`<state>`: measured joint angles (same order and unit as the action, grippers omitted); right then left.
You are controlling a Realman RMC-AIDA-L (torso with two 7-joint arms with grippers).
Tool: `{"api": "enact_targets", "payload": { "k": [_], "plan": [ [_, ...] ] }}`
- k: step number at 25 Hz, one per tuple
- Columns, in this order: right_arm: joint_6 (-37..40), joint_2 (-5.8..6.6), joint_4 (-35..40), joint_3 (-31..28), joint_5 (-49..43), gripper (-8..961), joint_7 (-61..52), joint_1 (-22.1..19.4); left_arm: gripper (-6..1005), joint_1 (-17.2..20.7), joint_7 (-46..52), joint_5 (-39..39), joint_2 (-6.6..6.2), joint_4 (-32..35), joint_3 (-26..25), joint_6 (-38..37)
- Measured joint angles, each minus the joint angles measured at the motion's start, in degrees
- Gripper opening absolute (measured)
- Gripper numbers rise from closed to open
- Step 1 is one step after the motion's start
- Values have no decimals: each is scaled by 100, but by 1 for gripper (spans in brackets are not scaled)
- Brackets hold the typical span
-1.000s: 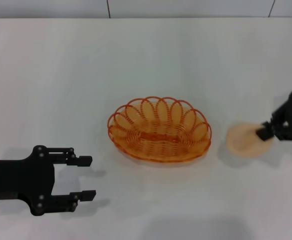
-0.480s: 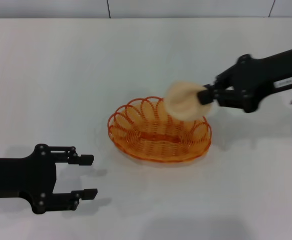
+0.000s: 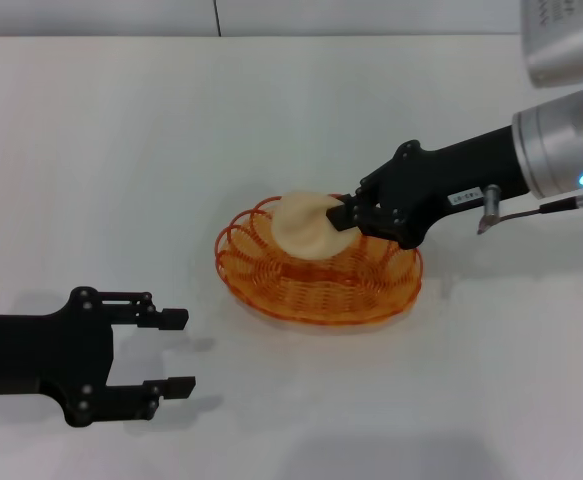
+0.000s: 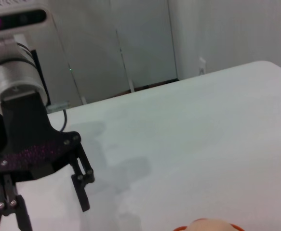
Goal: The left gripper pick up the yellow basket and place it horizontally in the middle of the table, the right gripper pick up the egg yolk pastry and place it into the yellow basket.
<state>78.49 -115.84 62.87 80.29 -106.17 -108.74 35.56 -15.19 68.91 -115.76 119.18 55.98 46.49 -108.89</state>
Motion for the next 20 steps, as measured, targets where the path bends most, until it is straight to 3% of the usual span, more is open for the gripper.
{"api": "enact_targets", "payload": {
  "k": [8,15,20],
  "plan": [
    [-523,-17,-67,290,107,104,-2,-115,630,-54,5,-29,0,-2,5,74],
    [-428,37,-50,163,146,340,98,-242,631,-117,14,-47,-7,-68,-14,135],
    [-11,41,-100,-451,238,460,704,-579,632,-123,68,-51,-24,-76,-33,139]
  ]
}}
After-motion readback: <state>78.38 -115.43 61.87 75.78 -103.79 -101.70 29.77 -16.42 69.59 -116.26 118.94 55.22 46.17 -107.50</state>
